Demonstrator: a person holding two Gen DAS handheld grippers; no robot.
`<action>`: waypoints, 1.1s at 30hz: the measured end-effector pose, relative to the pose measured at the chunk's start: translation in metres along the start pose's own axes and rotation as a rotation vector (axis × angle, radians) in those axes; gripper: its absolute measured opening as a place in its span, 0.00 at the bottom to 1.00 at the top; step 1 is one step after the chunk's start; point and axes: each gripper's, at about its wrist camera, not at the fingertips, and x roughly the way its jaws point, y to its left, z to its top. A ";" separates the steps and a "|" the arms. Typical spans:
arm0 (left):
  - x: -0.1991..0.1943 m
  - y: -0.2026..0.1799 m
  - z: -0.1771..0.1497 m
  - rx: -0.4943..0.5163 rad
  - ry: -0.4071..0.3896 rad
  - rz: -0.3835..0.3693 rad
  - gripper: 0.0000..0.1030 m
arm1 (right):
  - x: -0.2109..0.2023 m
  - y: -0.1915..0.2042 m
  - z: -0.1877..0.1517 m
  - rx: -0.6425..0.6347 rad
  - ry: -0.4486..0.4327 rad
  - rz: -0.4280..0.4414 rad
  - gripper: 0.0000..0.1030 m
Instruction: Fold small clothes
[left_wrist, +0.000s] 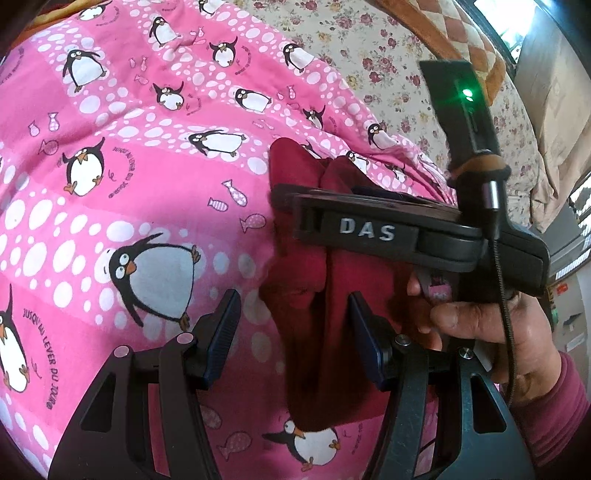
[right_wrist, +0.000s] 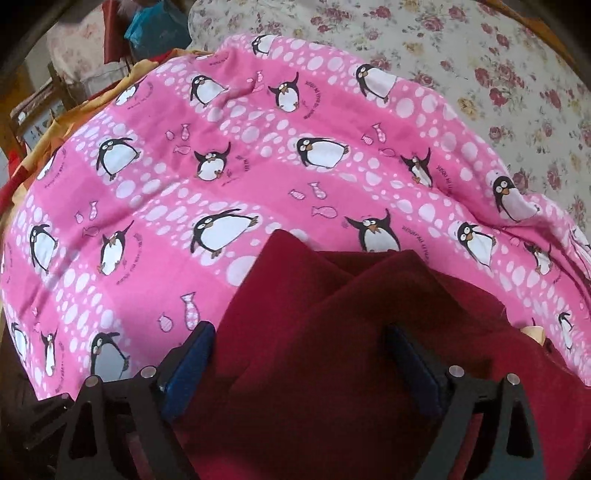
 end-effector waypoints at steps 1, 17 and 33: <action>0.000 -0.001 0.000 -0.001 -0.002 -0.002 0.60 | -0.001 -0.004 0.000 0.014 -0.005 0.010 0.88; 0.007 -0.036 0.003 0.095 -0.032 -0.153 0.43 | -0.030 -0.050 -0.010 0.204 -0.004 0.283 0.57; 0.008 -0.035 0.002 0.104 -0.028 -0.147 0.43 | -0.007 -0.014 0.015 0.066 0.074 0.136 0.75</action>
